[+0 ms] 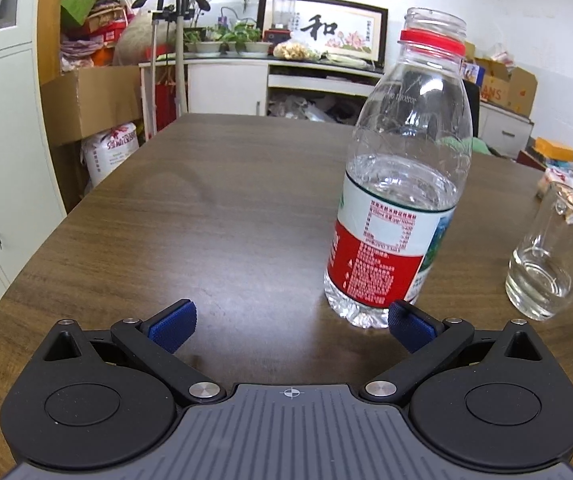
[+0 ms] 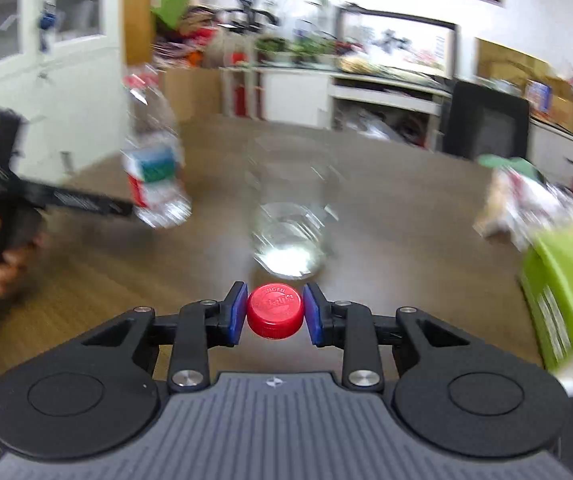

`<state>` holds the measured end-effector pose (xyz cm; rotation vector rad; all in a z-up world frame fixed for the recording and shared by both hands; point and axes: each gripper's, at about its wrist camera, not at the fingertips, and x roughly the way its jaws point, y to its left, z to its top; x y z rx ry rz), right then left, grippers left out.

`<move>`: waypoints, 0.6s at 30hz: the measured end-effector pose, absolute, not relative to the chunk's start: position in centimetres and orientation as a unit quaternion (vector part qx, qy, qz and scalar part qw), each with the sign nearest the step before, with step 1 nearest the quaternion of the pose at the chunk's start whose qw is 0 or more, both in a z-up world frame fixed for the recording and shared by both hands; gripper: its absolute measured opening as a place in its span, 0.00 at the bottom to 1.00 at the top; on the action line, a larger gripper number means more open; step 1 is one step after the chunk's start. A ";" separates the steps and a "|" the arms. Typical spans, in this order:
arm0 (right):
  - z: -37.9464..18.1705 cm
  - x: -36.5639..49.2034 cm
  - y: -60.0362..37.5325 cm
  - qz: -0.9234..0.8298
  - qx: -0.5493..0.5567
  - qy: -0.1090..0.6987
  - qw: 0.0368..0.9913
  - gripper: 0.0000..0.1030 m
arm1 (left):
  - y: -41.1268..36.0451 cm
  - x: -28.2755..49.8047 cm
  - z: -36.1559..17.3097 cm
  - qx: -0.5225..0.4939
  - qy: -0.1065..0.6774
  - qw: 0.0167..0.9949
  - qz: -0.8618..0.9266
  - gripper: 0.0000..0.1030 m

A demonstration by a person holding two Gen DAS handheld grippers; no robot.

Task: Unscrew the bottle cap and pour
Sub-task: 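Lift the red cap with the right gripper while the left gripper approaches the bottle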

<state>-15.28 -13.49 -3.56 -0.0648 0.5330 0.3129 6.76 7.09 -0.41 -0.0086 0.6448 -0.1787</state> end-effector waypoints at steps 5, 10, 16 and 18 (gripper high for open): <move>1.6 -11.9 -10.2 0.212 -0.035 0.239 0.947 0.30 | 6.0 6.9 -0.3 0.017 0.284 0.951 -0.118 1.00; 6.1 -8.5 -7.2 0.250 -0.028 0.223 0.942 0.30 | 4.3 7.1 -0.6 0.051 0.257 0.956 -0.134 1.00; 9.3 -4.5 -4.3 0.271 -0.013 0.250 0.929 0.30 | 3.9 8.1 -0.8 0.033 0.255 0.955 -0.151 1.00; 9.7 -3.4 -3.5 0.271 -0.017 0.261 0.926 0.30 | 3.9 8.4 -0.9 0.031 0.256 0.954 -0.153 1.00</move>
